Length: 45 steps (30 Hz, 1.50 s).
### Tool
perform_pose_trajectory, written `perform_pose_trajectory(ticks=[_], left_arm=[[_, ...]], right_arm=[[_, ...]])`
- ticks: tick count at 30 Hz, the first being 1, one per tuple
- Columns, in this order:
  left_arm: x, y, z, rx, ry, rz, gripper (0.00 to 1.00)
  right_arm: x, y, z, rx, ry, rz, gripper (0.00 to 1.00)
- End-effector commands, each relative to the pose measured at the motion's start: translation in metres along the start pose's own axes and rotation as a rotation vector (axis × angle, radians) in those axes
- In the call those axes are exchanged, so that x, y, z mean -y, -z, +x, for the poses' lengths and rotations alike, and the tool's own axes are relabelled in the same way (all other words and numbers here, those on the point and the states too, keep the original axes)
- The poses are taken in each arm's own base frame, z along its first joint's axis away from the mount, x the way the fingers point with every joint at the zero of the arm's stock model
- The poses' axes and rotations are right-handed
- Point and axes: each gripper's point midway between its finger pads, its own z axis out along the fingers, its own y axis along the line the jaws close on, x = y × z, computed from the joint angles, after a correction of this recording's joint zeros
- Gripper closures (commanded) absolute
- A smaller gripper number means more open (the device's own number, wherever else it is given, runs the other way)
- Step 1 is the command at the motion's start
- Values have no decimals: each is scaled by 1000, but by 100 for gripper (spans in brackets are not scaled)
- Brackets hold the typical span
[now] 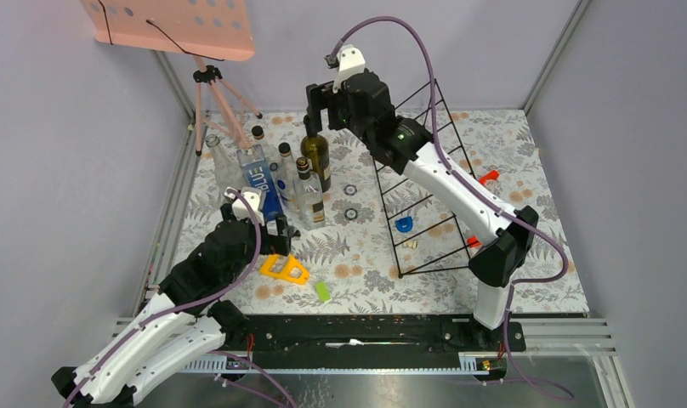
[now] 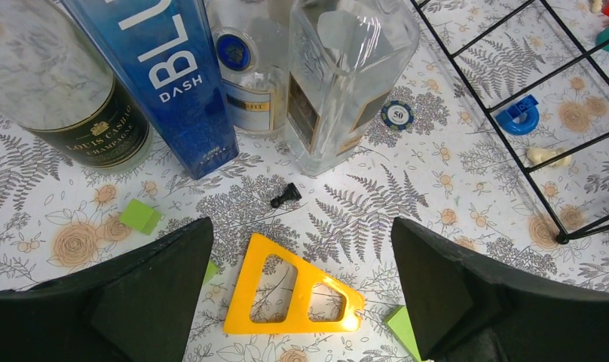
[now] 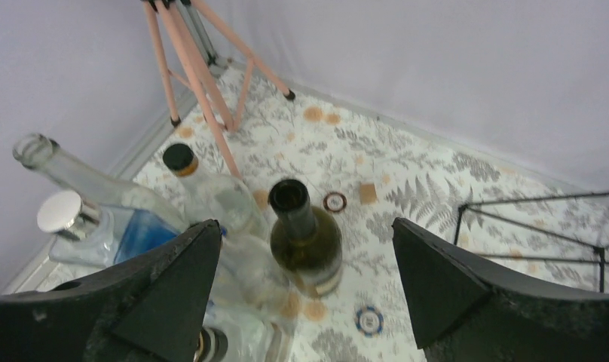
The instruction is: Take the wine bottle off the wine rack
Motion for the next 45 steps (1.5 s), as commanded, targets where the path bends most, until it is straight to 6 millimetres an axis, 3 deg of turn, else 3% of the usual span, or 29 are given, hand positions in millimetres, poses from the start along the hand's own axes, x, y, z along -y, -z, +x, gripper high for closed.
perform_pose_trajectory(ticks=[1,4,11,16,20,26,29,33,37,40,45], left_arm=[[-3,9,-29,62,54,-30,1],[-6,13,-34,62,70,-53,1],[-9,19,-53,82,130,-90,1],[-10,23,-60,44,170,-127,1],[-11,27,-67,17,204,-153,1],[-8,30,-70,-57,223,-182,1],[-6,33,-77,-73,248,-191,1],[-1,36,-85,-99,287,-194,1],[-4,40,-89,-144,305,-250,1],[-4,41,-92,-150,291,-256,1],[-1,39,-104,-92,281,-220,6]], right_arm=[[11,44,-1,-129,-8,17,7],[17,64,11,-239,-31,-11,5],[52,122,48,-512,-130,26,0],[69,162,69,-563,-181,52,0],[90,192,86,-553,-209,174,0],[90,242,110,-685,-214,159,0],[85,253,123,-703,-213,118,0],[72,269,156,-827,-219,28,0],[80,274,181,-890,-198,62,0],[94,275,184,-878,-163,132,0],[111,272,167,-836,-136,239,0]])
